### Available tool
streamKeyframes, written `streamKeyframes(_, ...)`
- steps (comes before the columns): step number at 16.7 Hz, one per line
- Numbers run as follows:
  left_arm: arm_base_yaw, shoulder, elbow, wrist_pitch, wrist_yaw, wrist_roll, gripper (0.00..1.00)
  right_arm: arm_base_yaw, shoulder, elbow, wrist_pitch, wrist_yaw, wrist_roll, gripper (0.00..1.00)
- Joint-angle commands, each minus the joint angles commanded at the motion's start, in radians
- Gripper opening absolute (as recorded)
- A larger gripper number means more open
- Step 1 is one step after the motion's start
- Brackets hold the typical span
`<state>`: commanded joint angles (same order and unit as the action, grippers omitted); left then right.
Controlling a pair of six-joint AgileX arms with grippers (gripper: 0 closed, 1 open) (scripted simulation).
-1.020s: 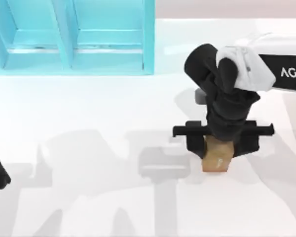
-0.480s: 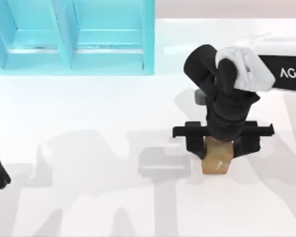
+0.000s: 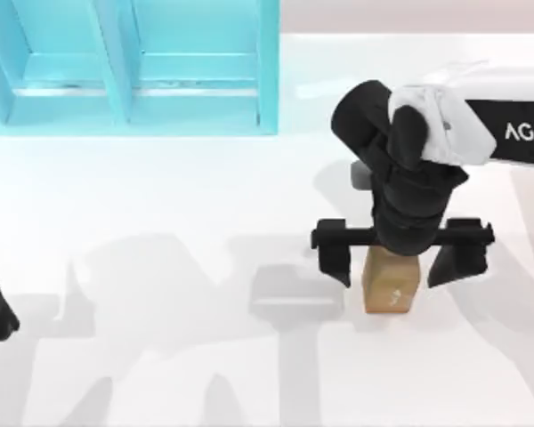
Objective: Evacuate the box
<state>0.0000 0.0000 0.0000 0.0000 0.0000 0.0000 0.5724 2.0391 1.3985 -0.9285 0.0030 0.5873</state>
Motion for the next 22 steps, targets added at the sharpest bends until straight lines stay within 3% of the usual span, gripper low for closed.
streamKeyframes(6,0.000,0.000,0.000,0.000,0.000,0.000,1.00,-0.002,-0.005,0.016,-0.017,0.000,0.001,1.00)
streamKeyframes(14,0.000,0.000,0.000,0.000,0.000,0.000,1.00,-0.004,-0.075,0.210,-0.286,-0.001,-0.003,1.00)
streamKeyframes(22,0.000,0.000,0.000,0.000,0.000,0.000,1.00,-0.067,-0.055,0.247,-0.315,-0.001,-0.068,1.00)
